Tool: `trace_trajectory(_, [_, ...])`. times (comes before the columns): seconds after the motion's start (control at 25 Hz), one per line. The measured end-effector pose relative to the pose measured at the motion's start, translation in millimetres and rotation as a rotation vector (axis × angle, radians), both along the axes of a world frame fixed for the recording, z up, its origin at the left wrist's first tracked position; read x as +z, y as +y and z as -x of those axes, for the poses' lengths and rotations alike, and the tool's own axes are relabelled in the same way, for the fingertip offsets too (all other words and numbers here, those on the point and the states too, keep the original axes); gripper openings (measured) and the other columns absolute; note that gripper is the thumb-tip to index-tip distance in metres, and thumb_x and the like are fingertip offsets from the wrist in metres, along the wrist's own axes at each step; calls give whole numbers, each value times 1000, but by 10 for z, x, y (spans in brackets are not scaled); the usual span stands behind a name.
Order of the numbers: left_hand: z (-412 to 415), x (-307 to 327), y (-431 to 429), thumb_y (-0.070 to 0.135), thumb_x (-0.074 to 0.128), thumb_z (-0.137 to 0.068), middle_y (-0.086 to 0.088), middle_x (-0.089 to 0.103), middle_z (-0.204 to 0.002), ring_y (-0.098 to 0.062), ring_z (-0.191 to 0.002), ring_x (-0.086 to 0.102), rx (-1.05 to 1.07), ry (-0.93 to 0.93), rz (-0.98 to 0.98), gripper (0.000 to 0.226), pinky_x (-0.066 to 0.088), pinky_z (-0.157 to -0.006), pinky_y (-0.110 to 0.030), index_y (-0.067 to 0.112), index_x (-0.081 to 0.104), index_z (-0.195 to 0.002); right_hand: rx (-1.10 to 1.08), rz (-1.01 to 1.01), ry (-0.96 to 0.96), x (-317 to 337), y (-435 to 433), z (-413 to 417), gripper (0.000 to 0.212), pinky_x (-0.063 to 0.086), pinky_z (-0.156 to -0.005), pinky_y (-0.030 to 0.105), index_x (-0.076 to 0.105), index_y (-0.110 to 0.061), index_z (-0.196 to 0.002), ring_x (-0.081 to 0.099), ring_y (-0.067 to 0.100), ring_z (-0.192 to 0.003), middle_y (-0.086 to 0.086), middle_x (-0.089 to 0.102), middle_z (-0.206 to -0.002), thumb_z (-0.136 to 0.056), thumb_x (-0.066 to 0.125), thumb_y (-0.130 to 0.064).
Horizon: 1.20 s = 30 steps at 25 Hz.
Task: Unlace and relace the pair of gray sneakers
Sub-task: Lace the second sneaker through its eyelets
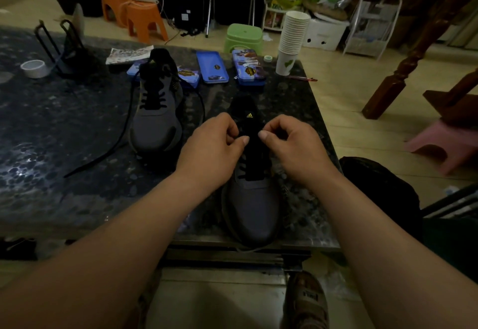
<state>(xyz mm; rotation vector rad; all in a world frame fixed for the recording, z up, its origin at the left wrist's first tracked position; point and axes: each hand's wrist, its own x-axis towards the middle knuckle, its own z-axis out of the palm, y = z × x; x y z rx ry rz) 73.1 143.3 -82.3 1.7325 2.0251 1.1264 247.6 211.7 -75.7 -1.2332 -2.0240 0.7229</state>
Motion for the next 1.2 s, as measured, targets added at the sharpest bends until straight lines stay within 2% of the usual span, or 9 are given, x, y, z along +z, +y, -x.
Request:
trace_trajectory(0.16, [68, 2, 86, 34, 69, -95, 8, 58, -87, -12, -79, 56, -62, 54, -12, 14, 52, -74, -42, 27, 57, -90, 72, 228, 82, 70, -12, -66, 16, 41, -59, 9, 69, -13, -93, 53, -6, -62, -8, 63, -79, -102, 64, -26])
trace_trajectory(0.28, [120, -6, 120, 32, 67, -96, 4, 60, -86, -16, -79, 57, -134, -1, 10, 13, 53, -75, -45, 28, 56, -89, 94, 398, 214, 84, -8, -76, 17, 51, -69, 15, 69, -13, -92, 62, 1, -74, -4, 67, -83, -103, 61, -22])
trace_trajectory(0.36, [118, -15, 129, 32, 67, -96, 4, 60, -85, -19, -79, 57, -158, -18, 13, 14, 53, -76, -47, 28, 55, -89, 87, 541, 388, 80, -1, -41, 19, 53, -74, 22, 68, -13, -88, 65, 7, -76, -2, 68, -81, -103, 58, -15])
trace_trajectory(0.56, [153, -38, 163, 31, 67, -97, 3, 62, -82, -17, -72, 57, -208, -97, 36, 15, 54, -74, -49, 29, 56, -87, 34, 746, 617, 75, 42, -7, 20, 46, -76, 32, 65, -13, -87, 61, 15, -76, 3, 64, -78, -102, 52, -12])
trace_trajectory(0.64, [186, -38, 170, 30, 66, -99, 1, 63, -81, -15, -69, 54, -220, -143, 40, 14, 54, -74, -51, 29, 57, -88, 58, 726, 592, 45, 47, -21, 16, 47, -79, 32, 65, -14, -91, 61, 15, -79, 2, 65, -82, -103, 56, -18])
trace_trajectory(0.76, [204, -18, 160, 28, 64, -100, 2, 62, -81, -13, -69, 52, -231, -140, 41, 12, 52, -73, -46, 26, 58, -91, 117, 535, 400, -15, 44, -67, 15, 52, -82, 37, 65, -13, -95, 61, 18, -84, 4, 65, -89, -96, 72, -26])
trace_trajectory(0.84, [205, -13, 159, 28, 64, -100, 3, 62, -83, -10, -70, 52, -223, -117, 42, 11, 51, -73, -41, 25, 58, -92, 131, 435, 347, -29, 43, -84, 18, 56, -84, 41, 66, -7, -98, 63, 19, -86, 7, 65, -91, -93, 77, -21])
trace_trajectory(0.92, [203, -12, 164, 27, 64, -100, 3, 62, -84, -10, -71, 53, -209, -103, 43, 10, 51, -75, -40, 23, 58, -93, 112, 384, 345, -19, 31, -90, 12, 57, -81, 36, 68, -6, -97, 63, 16, -82, 7, 66, -89, -95, 74, -17])
trace_trajectory(1.2, [172, 9, 155, 23, 67, -98, 2, 62, -91, -14, -83, 58, -238, -61, 13, 11, 50, -79, -35, 26, 58, -93, 115, 601, 501, -65, 78, -78, 15, 52, -82, 31, 64, -15, -87, 61, 12, -79, -2, 65, -79, -102, 62, -11])
